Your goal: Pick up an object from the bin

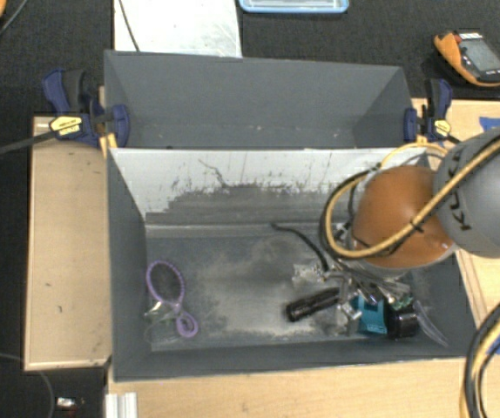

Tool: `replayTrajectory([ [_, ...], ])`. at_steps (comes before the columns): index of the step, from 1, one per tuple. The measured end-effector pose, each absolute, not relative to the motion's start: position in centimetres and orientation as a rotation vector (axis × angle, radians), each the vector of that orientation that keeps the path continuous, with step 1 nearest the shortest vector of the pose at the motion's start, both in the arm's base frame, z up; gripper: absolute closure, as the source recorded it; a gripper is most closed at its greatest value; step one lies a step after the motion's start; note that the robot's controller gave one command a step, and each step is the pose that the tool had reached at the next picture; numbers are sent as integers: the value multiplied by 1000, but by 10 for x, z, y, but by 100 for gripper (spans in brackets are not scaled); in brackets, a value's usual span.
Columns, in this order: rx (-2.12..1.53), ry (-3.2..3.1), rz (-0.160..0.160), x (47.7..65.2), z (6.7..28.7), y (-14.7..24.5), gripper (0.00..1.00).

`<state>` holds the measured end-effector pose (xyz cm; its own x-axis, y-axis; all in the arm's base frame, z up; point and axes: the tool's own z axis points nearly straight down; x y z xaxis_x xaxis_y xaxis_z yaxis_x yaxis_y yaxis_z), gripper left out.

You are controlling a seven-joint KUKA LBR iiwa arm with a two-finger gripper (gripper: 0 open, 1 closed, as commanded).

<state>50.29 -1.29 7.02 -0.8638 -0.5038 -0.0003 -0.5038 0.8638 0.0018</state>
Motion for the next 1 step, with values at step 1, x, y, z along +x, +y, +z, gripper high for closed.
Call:
replayTrajectory([
  [1,1195,-2909,-4,512,70,-11,100],
])
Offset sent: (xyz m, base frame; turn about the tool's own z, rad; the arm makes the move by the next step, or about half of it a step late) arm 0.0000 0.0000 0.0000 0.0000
